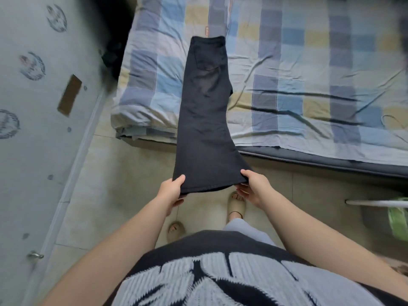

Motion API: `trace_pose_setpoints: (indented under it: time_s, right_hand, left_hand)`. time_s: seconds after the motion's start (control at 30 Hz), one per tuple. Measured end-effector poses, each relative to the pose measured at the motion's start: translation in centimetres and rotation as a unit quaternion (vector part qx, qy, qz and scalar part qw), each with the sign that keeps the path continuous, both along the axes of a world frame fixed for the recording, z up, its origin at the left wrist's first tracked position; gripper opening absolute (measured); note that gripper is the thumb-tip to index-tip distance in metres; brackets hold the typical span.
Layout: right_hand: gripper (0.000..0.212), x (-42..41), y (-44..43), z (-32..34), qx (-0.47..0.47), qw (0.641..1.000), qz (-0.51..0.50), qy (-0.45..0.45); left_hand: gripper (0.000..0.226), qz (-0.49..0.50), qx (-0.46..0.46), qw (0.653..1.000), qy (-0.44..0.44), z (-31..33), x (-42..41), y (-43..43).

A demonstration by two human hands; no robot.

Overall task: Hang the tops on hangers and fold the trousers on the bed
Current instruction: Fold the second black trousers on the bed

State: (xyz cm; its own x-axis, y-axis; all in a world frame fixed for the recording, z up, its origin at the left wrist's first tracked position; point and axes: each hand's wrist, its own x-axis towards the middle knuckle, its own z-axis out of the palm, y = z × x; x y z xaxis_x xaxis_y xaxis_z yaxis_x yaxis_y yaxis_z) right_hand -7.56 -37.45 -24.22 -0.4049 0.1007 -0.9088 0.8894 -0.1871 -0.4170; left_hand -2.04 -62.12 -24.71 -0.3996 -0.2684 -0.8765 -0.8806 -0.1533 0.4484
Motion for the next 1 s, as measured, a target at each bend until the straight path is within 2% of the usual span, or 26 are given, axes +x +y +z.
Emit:
trace_pose_setpoints:
  time_s: [0.17,0.27,0.4,0.73,1.0]
  right_hand:
    - [0.016,10.2,-4.3,-0.4,-0.022,0.999,-0.040,-0.029]
    - [0.020,14.3,-6.4,-0.2,-0.033,0.998,-0.036,-0.040]
    - [0.022,15.0,-7.7,0.8,-0.018,0.999,-0.024,-0.015]
    - [0.013,7.1,-9.5,2.9,-0.010,0.998,-0.056,0.039]
    - [0.016,-8.0,-8.6,2.6,-0.046,0.995,-0.049,0.072]
  left_hand:
    - [0.024,-0.089,-0.003,0.996,-0.027,-0.5,7.4,-6.1]
    - [0.024,-0.087,0.009,0.995,-0.048,-0.6,10.4,-8.8]
    - [0.025,-0.068,0.027,0.996,-0.051,-0.1,11.3,-10.3]
    - [0.021,0.058,0.101,0.993,-0.033,2.1,2.7,-11.4]
    - [0.015,0.153,0.125,0.980,0.012,2.0,-12.2,-10.5]
